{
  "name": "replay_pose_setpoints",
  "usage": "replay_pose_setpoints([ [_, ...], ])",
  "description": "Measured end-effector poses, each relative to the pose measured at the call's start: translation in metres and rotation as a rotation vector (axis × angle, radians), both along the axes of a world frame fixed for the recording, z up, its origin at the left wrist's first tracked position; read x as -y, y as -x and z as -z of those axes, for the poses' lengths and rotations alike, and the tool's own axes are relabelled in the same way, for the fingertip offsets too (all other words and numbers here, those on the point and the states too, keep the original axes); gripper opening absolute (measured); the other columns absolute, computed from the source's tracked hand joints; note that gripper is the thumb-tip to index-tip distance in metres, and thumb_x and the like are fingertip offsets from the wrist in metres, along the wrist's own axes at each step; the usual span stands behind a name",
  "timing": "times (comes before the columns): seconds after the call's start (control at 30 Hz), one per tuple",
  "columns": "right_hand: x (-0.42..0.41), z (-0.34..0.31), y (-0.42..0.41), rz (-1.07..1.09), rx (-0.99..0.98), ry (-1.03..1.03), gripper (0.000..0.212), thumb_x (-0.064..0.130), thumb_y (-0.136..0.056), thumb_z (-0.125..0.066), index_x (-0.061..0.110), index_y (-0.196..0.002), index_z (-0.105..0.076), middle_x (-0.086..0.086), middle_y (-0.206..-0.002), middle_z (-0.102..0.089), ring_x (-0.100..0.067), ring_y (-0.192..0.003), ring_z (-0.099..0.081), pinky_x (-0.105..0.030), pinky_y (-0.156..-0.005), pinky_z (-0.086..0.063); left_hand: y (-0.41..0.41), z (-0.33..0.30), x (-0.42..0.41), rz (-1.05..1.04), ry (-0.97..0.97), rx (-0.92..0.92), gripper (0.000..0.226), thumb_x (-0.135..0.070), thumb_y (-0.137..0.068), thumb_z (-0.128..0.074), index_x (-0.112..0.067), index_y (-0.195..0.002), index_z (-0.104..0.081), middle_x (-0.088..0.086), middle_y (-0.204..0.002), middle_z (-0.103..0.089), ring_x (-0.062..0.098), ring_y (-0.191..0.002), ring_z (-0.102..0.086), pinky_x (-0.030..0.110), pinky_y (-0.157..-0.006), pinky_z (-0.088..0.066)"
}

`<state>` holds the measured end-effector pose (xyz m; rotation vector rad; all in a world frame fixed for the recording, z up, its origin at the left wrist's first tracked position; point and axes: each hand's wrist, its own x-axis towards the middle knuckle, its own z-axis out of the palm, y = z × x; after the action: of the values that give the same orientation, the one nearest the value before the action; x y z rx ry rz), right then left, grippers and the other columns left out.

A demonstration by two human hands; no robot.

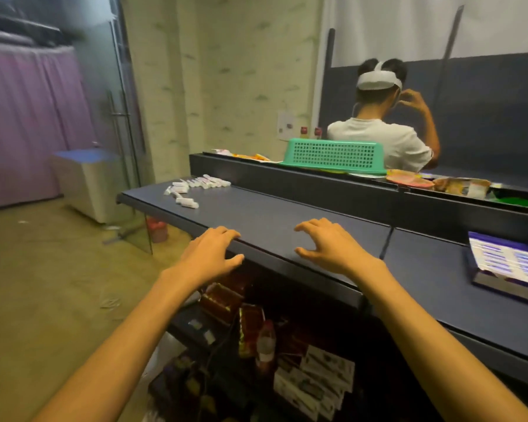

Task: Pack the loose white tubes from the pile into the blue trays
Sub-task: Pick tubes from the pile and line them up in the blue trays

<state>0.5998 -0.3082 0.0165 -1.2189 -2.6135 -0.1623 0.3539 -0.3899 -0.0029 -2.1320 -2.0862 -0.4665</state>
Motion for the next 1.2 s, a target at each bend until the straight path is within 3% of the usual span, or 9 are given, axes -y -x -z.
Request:
replay_pose_setpoints([
  [0.23, -0.064, 0.015, 0.103, -0.054, 0.012, 0.005, 0.053, 0.043, -0.095, -0.053, 0.022, -0.142, -0.04, -0.002, -0.145, -0.044, -0.023, -0.132, -0.038, -0.039, -0.103, -0.036, 0.096, 0.013, -0.047, -0.026, -0.001, 0.048, 0.052, -0.044, -0.091, -0.057, -0.023, -0.138, -0.046, -0.002, -0.139, -0.049, 0.016, -0.127, -0.044, 0.032, -0.103, -0.037],
  [0.47, -0.143, 0.011, 0.189, -0.074, -0.001, -0.004, 0.053, 0.043, -0.095, -0.055, 0.023, -0.141, -0.041, -0.002, -0.146, -0.044, -0.021, -0.133, -0.039, -0.038, -0.106, -0.035, 0.189, 0.0, -0.129, -0.05, 0.017, 0.06, 0.053, -0.045, -0.09, -0.059, -0.03, -0.138, -0.045, -0.005, -0.147, -0.043, 0.016, -0.133, -0.041, 0.041, -0.106, -0.041],
  [0.7, -0.193, 0.01, 0.255, -0.084, 0.059, 0.039, 0.051, 0.042, -0.095, -0.054, 0.023, -0.141, -0.041, -0.002, -0.145, -0.044, -0.021, -0.13, -0.042, -0.037, -0.106, -0.035, 0.259, 0.011, -0.2, -0.067, 0.063, 0.097, 0.05, -0.041, -0.09, -0.059, -0.026, -0.136, -0.047, -0.001, -0.137, -0.05, 0.017, -0.123, -0.048, 0.039, -0.097, -0.047],
  [0.97, -0.23, 0.011, 0.318, -0.017, 0.013, 0.046, 0.048, 0.04, -0.094, -0.056, 0.026, -0.138, -0.044, 0.0, -0.143, -0.047, -0.019, -0.128, -0.044, -0.036, -0.105, -0.038, 0.317, 0.024, -0.274, 0.112, 0.132, 0.118, 0.048, -0.027, -0.089, -0.062, -0.025, -0.135, -0.05, -0.002, -0.137, -0.051, 0.017, -0.123, -0.049, 0.038, -0.103, -0.044],
  [1.2, -0.234, 0.016, 0.344, 0.172, -0.084, 0.124, 0.045, 0.039, -0.095, -0.056, 0.024, -0.136, -0.048, 0.001, -0.139, -0.05, -0.016, -0.123, -0.048, -0.032, -0.103, -0.04, 0.349, 0.027, -0.31, 0.36, 0.121, 0.18, 0.023, -0.024, -0.089, -0.063, -0.033, -0.11, -0.065, -0.007, -0.108, -0.068, 0.011, -0.098, -0.061, 0.036, -0.088, -0.053],
])
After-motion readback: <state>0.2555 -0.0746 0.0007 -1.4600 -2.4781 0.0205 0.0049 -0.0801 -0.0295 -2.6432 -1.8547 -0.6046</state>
